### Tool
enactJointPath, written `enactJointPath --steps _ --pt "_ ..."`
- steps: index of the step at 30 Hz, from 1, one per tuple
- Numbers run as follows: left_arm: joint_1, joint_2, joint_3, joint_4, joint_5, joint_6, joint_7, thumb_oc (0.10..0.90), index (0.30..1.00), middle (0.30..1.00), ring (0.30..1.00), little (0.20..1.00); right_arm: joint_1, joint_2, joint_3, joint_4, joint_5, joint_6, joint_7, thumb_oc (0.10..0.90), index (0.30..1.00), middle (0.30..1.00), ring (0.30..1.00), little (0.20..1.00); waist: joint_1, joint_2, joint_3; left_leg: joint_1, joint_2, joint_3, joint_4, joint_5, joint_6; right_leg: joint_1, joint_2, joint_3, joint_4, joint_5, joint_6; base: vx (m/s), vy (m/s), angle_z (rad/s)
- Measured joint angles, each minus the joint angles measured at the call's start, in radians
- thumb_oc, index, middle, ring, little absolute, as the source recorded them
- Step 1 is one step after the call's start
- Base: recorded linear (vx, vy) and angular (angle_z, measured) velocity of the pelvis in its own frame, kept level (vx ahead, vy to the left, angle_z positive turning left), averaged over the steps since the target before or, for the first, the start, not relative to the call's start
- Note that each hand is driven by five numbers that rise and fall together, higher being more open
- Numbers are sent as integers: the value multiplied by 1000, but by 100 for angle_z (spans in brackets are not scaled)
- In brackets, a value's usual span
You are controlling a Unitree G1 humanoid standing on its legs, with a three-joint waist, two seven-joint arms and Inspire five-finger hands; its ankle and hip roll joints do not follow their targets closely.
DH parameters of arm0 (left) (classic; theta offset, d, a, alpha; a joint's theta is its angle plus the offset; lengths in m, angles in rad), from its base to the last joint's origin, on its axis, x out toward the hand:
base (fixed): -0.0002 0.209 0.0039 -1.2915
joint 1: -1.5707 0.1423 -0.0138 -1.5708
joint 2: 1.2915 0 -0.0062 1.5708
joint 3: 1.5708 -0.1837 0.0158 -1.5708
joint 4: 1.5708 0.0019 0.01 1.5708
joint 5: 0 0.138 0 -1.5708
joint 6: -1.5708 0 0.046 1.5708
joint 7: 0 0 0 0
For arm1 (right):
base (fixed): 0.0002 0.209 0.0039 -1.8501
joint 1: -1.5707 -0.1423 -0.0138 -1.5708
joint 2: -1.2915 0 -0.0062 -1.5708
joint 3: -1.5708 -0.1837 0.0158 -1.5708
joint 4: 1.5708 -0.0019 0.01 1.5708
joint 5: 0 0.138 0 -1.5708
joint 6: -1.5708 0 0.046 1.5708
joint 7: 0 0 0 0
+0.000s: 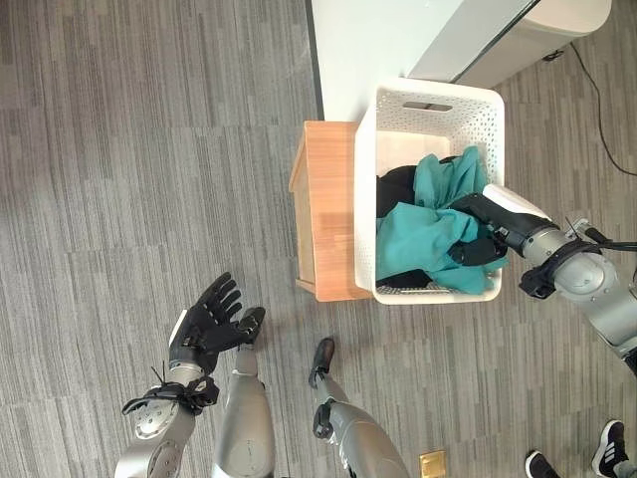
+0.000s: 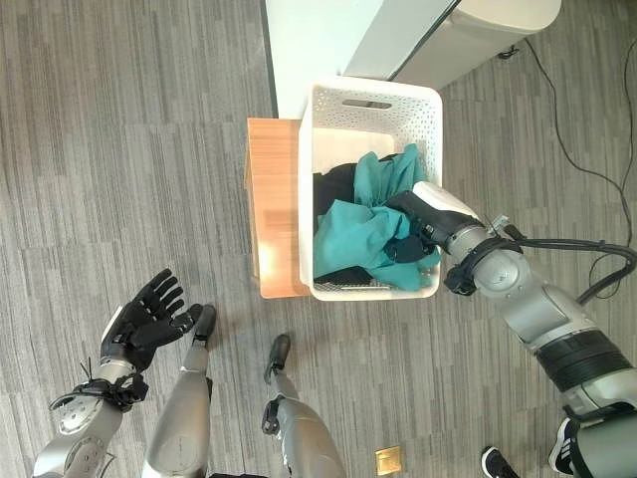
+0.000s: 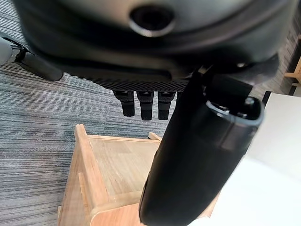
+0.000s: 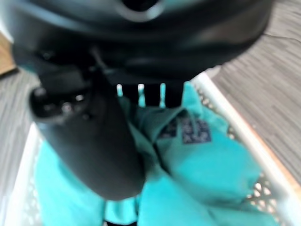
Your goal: Pick up bed clothes into laundry basket.
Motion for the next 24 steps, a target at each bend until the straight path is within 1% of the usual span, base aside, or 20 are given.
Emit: enactJointPath --steps 3,4,5,7,10,13,14,16,18,20,21,22,23,24 --pt "-1 0 -1 0 0 0 0 800 900 900 900 900 -15 0 0 2 -20 -1 0 400 300 300 300 300 0 0 0 0 -1 -1 0 0 0 0 -1 0 0 0 0 0 0 0" --pt "-2 2 0 0 0 0 0 800 900 900 900 900 -39 0 1 3 -21 0 0 759 839 839 839 839 0 0 0 0 -1 1 0 0 0 0 -1 0 0 0 0 0 0 0" --pt "-3 2 -1 0 0 0 0 800 900 900 900 900 -58 0 8 4 -22 0 0 800 900 900 900 900 -1 0 0 0 -1 1 0 0 0 -1 -1 1 0 0 0 0 0 0" --pt "-9 1 -3 -1 0 0 0 800 900 900 900 900 -106 -3 40 -8 -32 2 0 800 900 900 900 900 -4 0 0 0 0 4 1 0 0 -2 -1 5 0 0 0 0 0 0" --pt "-13 0 -2 -1 1 0 0 800 900 900 900 900 -93 -3 38 -79 -38 -2 1 800 900 900 900 900 -4 0 0 0 0 4 1 0 0 -2 0 5 0 0 0 0 0 0" --pt "-15 1 0 -1 19 0 0 800 900 900 900 900 8 -4 -9 -211 -43 -2 30 800 900 900 900 900 -9 0 0 8 -1 6 1 0 0 5 -2 6 0 0 0 0 0 0" --pt "-17 2 -1 -3 20 0 0 800 900 900 900 900 62 -4 -49 -254 -42 -8 41 800 900 900 900 900 -7 0 0 11 -2 6 1 0 0 8 -3 6 0 0 0 0 0 0" --pt "-19 2 0 -3 20 0 0 800 900 900 900 900 176 -5 -150 -310 -40 -18 51 800 900 900 900 900 -13 0 0 20 -3 6 1 0 0 17 -4 6 0 0 0 0 0 0" --pt "-20 2 1 -4 20 0 0 800 900 900 900 900 273 -5 -262 -323 -38 -21 51 800 900 900 900 900 -25 0 0 37 -4 7 0 0 0 34 -5 6 0 0 0 0 0 0" --pt "-21 0 1 -10 21 0 0 800 900 900 900 900 434 -5 -438 -363 -36 -22 47 800 900 900 900 900 -34 0 0 43 -4 12 1 0 0 38 -6 9 0 0 0 -6 16 -2" --pt "-9 -6 16 -10 23 1 0 800 900 900 900 900 564 12 -590 -422 -37 -28 40 800 900 900 900 900 -47 0 0 49 -6 12 1 0 1 43 -7 9 0 0 0 -15 41 -5" --pt "16 -8 41 -8 24 2 1 800 900 900 900 900 641 17 -679 -453 -38 -33 34 800 900 900 900 900 -72 0 0 69 -9 15 0 0 1 61 -11 10 0 0 0 -17 59 -18" --pt "25 -5 56 -9 41 2 5 800 900 900 900 900 734 35 -785 -475 -64 -42 12 800 900 900 900 900 -91 2 0 94 -16 32 -2 -1 3 77 -16 26 0 -1 1 -16 59 -24" --pt "29 -5 64 -13 48 2 5 800 900 900 900 900 763 44 -830 -478 -81 -53 4 800 900 900 900 900 -100 2 0 103 -16 36 -2 -2 4 83 -18 34 0 -1 1 -6 51 -22"
